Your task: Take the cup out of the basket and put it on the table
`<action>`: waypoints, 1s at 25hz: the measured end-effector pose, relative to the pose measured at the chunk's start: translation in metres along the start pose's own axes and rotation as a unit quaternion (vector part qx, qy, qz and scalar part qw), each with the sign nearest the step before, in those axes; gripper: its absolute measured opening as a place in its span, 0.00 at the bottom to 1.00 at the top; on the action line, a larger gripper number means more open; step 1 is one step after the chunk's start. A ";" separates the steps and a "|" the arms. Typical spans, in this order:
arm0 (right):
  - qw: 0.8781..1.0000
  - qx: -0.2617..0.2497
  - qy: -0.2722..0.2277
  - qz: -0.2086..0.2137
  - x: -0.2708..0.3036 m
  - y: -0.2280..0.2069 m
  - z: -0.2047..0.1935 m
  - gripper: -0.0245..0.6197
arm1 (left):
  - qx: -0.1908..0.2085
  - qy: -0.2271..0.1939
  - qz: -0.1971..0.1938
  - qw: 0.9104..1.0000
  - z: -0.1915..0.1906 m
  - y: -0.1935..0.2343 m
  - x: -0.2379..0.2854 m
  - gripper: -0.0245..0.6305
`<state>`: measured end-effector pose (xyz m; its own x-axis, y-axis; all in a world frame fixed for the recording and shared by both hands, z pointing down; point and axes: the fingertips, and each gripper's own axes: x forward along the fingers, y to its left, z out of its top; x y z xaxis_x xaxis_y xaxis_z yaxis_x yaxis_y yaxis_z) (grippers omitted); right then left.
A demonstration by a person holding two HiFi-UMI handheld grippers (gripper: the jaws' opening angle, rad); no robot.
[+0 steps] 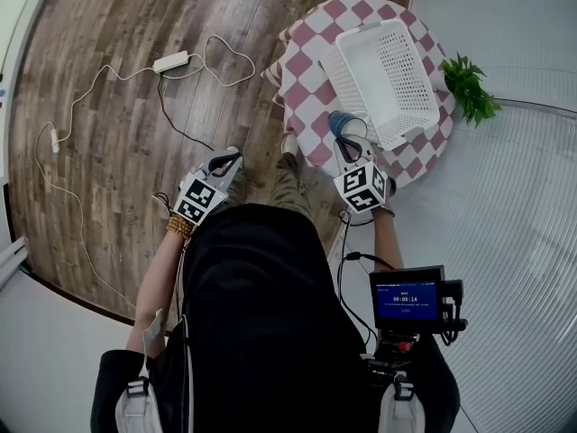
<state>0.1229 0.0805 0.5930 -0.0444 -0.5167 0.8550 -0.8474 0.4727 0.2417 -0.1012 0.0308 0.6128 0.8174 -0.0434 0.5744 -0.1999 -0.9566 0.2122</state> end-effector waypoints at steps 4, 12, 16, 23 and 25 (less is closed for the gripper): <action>1.000 0.000 0.015 0.017 0.012 0.010 -0.010 0.09 | -0.002 0.000 0.002 1.000 -0.002 0.001 -0.001 0.04; 0.999 -0.001 0.036 0.040 0.030 0.028 -0.027 0.09 | -0.003 0.005 0.001 1.000 -0.003 -0.001 -0.002 0.04; 0.998 0.002 0.044 0.048 0.036 0.030 -0.034 0.09 | -0.004 0.007 0.003 1.000 -0.001 0.001 -0.003 0.04; 0.999 0.003 0.035 0.036 0.032 0.030 -0.031 0.09 | -0.004 0.009 0.004 1.000 -0.009 0.000 -0.004 0.04; 0.999 0.015 0.011 0.027 0.018 0.025 -0.019 0.09 | -0.005 0.010 0.004 1.000 -0.009 -0.001 -0.004 0.04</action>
<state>0.1107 0.0966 0.6228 -0.0780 -0.4750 0.8765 -0.8596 0.4774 0.1822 -0.1091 0.0349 0.6178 0.8046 -0.0459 0.5921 -0.2122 -0.9534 0.2145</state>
